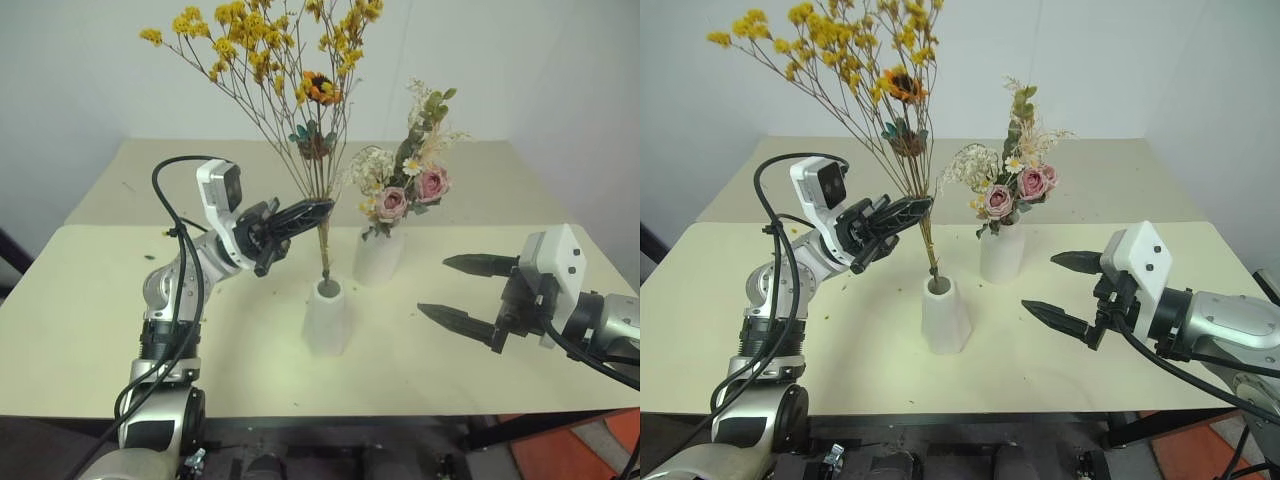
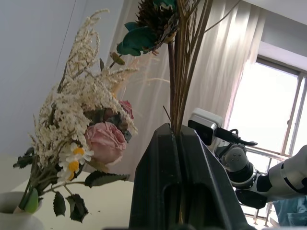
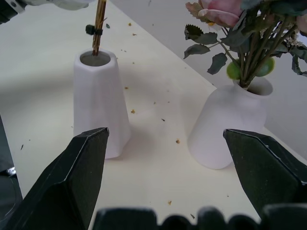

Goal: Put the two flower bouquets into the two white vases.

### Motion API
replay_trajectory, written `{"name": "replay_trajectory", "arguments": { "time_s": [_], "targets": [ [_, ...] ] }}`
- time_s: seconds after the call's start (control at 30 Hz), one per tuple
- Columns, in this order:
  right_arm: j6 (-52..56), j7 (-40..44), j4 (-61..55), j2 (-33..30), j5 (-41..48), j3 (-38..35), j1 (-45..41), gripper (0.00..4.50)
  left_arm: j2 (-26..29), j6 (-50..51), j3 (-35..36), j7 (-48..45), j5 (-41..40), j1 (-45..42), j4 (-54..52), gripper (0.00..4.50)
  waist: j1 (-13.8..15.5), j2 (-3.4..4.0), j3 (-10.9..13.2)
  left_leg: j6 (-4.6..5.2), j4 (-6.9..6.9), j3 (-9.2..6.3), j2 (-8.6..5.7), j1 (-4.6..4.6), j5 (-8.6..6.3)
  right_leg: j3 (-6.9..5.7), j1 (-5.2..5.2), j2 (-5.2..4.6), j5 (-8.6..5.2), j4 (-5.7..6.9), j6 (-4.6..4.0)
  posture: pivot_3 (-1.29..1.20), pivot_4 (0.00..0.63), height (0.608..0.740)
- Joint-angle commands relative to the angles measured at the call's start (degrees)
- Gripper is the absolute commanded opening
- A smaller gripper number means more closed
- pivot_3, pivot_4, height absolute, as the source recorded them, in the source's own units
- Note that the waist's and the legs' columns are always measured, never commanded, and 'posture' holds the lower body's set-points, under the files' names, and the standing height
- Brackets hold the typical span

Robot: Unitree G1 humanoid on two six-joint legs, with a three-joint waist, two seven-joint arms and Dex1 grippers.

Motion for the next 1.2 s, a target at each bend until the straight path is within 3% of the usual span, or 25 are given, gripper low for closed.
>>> {"name": "replay_trajectory", "arguments": {
  "time_s": [0.03,1.2],
  "targets": [
    [-1.8,-0.4,-1.5,0.3,-0.5,-0.8,-0.2,4.5,0.1,-1.1,-0.6,-0.3,0.6,-0.4,-1.8,0.01,0.0,0.0,0.0,0.0,0.0,0.0,0.0,0.0,0.0,0.0,0.0,0.0,0.0,0.0,0.0,0.0,0.15,0.74],
    [-7.4,1.2,-2.2,1.9,-6.5,1.6,2.0,4.5,0.4,-9.9,-5.7,-5.9,7.1,6.3,-3.9,0.01,0.0,0.0,0.0,0.0,-0.02,0.0,0.0,0.0,0.0,0.0,0.0,0.0,-0.01,-0.02,0.0,0.0,0.15,0.74]
  ]
}}
